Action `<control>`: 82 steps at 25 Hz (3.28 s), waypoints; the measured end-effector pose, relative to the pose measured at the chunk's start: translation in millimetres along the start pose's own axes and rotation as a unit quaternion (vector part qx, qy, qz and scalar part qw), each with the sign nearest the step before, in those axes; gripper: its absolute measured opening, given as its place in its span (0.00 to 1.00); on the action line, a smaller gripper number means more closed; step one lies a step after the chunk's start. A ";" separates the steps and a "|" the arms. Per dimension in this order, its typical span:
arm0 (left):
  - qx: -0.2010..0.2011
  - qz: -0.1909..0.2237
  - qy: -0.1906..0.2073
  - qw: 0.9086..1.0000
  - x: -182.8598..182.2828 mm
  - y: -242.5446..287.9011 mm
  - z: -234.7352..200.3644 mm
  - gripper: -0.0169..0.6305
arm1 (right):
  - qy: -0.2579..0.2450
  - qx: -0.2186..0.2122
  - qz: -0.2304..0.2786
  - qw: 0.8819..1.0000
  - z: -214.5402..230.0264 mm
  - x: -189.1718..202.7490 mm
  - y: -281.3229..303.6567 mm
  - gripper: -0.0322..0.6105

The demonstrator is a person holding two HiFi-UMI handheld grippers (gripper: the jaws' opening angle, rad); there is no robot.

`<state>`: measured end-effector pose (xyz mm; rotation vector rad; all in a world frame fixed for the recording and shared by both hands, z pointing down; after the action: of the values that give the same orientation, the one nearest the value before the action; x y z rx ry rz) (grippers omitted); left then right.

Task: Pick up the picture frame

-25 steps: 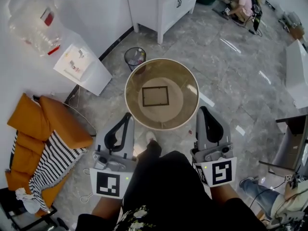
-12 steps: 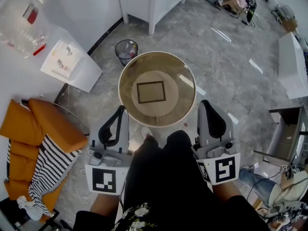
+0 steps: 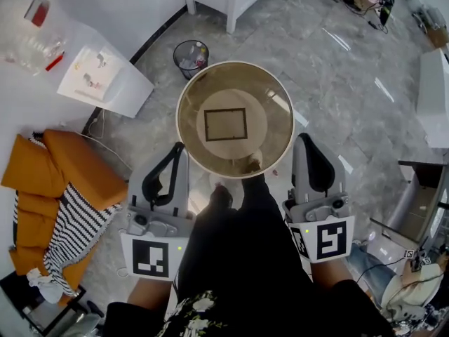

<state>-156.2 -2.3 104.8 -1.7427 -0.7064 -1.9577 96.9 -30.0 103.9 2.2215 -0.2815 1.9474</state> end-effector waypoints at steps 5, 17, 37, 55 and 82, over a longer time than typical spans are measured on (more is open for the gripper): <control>-0.028 -0.004 -0.003 1.000 -8.1 20.6 -3.2 0.05 | -0.001 -0.029 0.014 0.999 15.5 -7.2 34.7 0.05; -0.115 -0.011 0.007 0.993 -30.0 82.9 -11.2 0.05 | 0.009 -0.106 0.039 0.994 65.1 -11.5 115.4 0.04; -0.141 -0.047 -0.023 0.989 26.7 131.1 -11.9 0.05 | 0.008 -0.207 -0.020 0.978 71.1 63.0 174.1 0.04; -0.074 -0.084 -0.059 0.992 106.9 139.9 -52.4 0.05 | 0.013 -0.174 -0.107 0.979 33.4 141.7 183.1 0.04; -0.053 -0.141 -0.127 0.980 232.3 158.8 -63.7 0.05 | 0.017 -0.177 -0.195 0.965 2.0 262.6 196.4 0.05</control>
<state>-136.1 -161.4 344.7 -2.0795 -1.0021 -2.0026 82.3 -227.6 365.2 1.8478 -0.1550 1.5829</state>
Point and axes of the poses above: the fingertips, and each gripper's own axes: y forward along the fingers, z to its right, x out of its underside, the point moved 9 cm from there along -y, backward along the fingers, and after that the axes turned 13 degrees about x, right-handed, at the moved point
